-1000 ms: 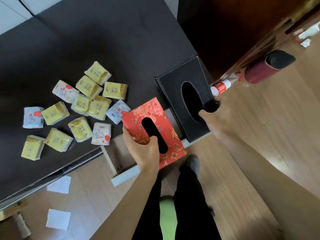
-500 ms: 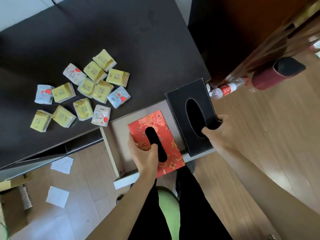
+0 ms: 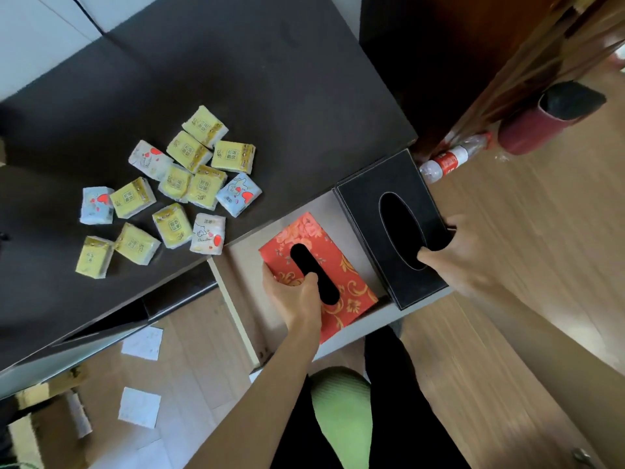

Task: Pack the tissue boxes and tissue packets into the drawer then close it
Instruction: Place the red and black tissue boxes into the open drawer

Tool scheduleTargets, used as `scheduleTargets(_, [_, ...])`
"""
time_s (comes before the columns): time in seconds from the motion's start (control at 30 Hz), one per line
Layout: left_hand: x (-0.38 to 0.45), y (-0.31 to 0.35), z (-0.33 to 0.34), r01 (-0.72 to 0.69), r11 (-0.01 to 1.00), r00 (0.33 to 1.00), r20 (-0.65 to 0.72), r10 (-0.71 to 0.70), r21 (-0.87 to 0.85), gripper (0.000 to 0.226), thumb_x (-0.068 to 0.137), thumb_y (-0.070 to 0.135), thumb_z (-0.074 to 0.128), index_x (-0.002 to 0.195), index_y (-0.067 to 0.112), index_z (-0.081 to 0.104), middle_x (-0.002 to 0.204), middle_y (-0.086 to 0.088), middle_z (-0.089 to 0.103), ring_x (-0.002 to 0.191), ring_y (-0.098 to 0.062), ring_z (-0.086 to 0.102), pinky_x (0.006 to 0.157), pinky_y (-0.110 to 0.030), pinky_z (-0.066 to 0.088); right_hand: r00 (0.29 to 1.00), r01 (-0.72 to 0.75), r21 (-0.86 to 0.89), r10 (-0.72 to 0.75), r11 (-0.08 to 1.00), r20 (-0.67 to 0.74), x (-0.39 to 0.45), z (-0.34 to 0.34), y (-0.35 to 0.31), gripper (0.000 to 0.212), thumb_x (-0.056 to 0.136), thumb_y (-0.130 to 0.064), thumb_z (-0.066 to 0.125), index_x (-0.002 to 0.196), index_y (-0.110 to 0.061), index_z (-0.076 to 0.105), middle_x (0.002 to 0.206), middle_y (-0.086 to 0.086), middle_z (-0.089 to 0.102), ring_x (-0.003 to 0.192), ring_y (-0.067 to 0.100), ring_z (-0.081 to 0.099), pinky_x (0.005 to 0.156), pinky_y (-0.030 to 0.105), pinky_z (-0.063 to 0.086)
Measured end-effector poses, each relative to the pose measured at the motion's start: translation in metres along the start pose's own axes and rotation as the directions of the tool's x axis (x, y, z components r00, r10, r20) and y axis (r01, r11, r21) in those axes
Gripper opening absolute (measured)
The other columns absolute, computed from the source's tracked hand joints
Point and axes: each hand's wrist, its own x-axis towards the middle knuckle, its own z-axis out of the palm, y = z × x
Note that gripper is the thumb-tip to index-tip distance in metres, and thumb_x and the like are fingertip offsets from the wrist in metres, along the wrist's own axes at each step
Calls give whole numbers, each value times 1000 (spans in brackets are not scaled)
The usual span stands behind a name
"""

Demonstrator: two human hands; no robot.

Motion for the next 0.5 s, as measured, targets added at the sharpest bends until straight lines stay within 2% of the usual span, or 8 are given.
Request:
scheduleTargets(0.1, [14, 1, 4, 44, 999, 998, 53, -44, 9, 88, 67, 15, 67, 143, 45, 31, 133, 6, 58, 120, -20, 59, 102, -53, 48, 1000, -8, 13, 9, 1000, -5, -2, 0, -5, 58, 59, -33, 80, 111, -27, 54, 93, -11, 67, 84, 6, 66, 68, 30, 51])
scheduleTargets(0.17, [26, 0, 7, 78, 997, 991, 106, -79, 13, 89, 68, 20, 67, 145, 44, 29, 137, 6, 56, 125, -22, 57, 104, -53, 46, 1000, -14, 21, 15, 1000, -24, -6, 0, -7, 55, 60, -30, 80, 110, -26, 56, 91, -12, 65, 82, 1, 63, 63, 24, 45])
scheduleTargets(0.23, [33, -1, 10, 107, 994, 983, 149, -111, 36, 82, 71, 22, 68, 144, 40, 34, 137, 5, 56, 126, -22, 56, 104, -50, 46, 999, -21, 9, 22, 1000, -45, -10, 1, -10, 52, 65, -26, 81, 110, -26, 55, 90, -12, 64, 82, 1, 62, 62, 23, 42])
scheduleTargets(0.33, [35, -4, 11, 24, 996, 994, 107, -33, 88, 86, 74, 12, 72, 146, 37, 31, 136, 8, 52, 123, -16, 54, 103, -47, 46, 999, -21, -29, 19, 999, -45, -11, 5, -15, 51, 68, -24, 81, 113, -23, 56, 93, -11, 65, 84, 4, 63, 65, 26, 45])
scheduleTargets(0.5, [36, -20, 22, 39, 996, 989, 138, -50, 79, 96, 73, -1, 72, 151, 32, 28, 136, 6, 50, 121, -17, 55, 102, -47, 50, 998, -46, -5, 46, 999, -35, -2, 20, -20, 36, 70, -18, 79, 99, -26, 59, 93, -14, 61, 85, 4, 61, 61, 22, 41])
